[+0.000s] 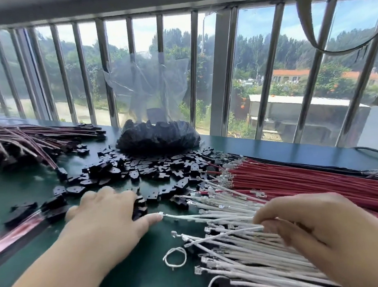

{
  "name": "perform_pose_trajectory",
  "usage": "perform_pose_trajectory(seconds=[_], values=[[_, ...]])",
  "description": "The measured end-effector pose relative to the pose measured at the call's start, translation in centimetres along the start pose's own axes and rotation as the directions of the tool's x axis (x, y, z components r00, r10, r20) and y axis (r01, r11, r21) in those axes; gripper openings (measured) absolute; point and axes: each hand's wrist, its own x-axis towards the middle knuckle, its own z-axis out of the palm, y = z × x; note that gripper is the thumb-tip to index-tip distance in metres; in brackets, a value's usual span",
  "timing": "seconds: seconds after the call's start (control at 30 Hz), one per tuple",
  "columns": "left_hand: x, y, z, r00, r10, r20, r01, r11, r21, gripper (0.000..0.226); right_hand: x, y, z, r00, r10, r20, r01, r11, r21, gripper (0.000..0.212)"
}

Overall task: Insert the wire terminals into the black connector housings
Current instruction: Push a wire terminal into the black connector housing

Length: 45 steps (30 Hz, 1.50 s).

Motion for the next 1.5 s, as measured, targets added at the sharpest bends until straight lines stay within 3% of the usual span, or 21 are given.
perform_pose_trajectory(seconds=[0.1, 0.27, 0.47, 0.57, 0.67, 0.73, 0.87, 0.97, 1.03, 1.17, 1.27, 1.4, 1.5], values=[[-0.4, 0.0, 0.0, 0.996, 0.059, -0.073, -0.059, 0.998, -0.006, 0.061, 0.1, 0.1, 0.1, 1.000, 0.015, 0.011, -0.016, 0.997, 0.077, 0.037], [-0.3, 1.1, 0.4, 0.959, 0.263, -0.100, -0.282, 0.905, -0.319, 0.033, 0.1, 0.2, 0.5, 1.000, 0.008, 0.028, -0.010, 0.996, 0.085, 0.028], [-0.6, 0.9, -0.1, 0.909, 0.376, -0.182, -0.415, 0.763, -0.496, 0.046, 0.1, 0.2, 0.7, 0.998, 0.018, 0.061, -0.026, 0.991, 0.132, 0.028], [-0.6, 0.1, -0.2, 0.937, 0.307, -0.166, -0.349, 0.835, -0.426, 0.033, 0.0, 0.9, 0.9, 0.995, 0.052, 0.089, -0.064, 0.989, 0.132, 0.022], [-0.3, -0.5, -0.4, 0.977, 0.174, -0.127, -0.204, 0.938, -0.280, 0.029, 0.2, 1.1, 0.7, 0.984, 0.057, 0.170, -0.072, 0.994, 0.080, 0.036], [-0.4, -0.2, -0.4, 0.974, 0.187, -0.126, -0.216, 0.937, -0.275, 0.025, 0.2, 1.5, 0.9, 0.984, 0.098, 0.148, -0.114, 0.988, 0.105, 0.042], [-1.0, 0.3, -1.2, 0.959, 0.230, -0.164, -0.270, 0.916, -0.298, 0.017, 0.0, 1.4, 1.1, 0.973, 0.225, 0.049, -0.229, 0.920, 0.317, 0.026], [-1.7, 1.0, -2.1, 0.926, 0.217, -0.310, -0.354, 0.785, -0.507, 0.008, -0.1, 1.0, 0.9, 0.974, 0.215, -0.070, -0.163, 0.881, 0.444, 0.030], [-2.4, 2.2, -2.5, 0.905, 0.273, -0.326, -0.423, 0.661, -0.620, 0.005, -0.2, 0.6, 0.8, 0.975, 0.138, -0.176, -0.048, 0.896, 0.441, 0.031], [-3.3, 4.1, -2.2, 0.863, 0.422, -0.277, -0.482, 0.528, -0.699, 0.038, -0.6, -0.4, 0.7, 0.922, -0.058, -0.382, 0.183, 0.937, 0.299, 0.019], [-3.5, 4.4, -1.8, 0.856, 0.430, -0.285, -0.484, 0.479, -0.732, 0.044, -1.0, -0.9, 1.1, 0.941, -0.101, -0.323, 0.199, 0.937, 0.287, 0.015], [-3.9, 4.8, -1.3, 0.871, 0.408, -0.274, -0.437, 0.388, -0.811, 0.030, -0.6, -0.9, 1.7, 0.990, -0.076, -0.115, 0.104, 0.960, 0.260, 0.019], [-4.3, 5.4, -1.3, 0.889, 0.396, -0.231, -0.365, 0.306, -0.879, 0.021, -0.5, -0.8, 1.8, 0.998, -0.040, -0.057, 0.054, 0.963, 0.263, 0.020]])
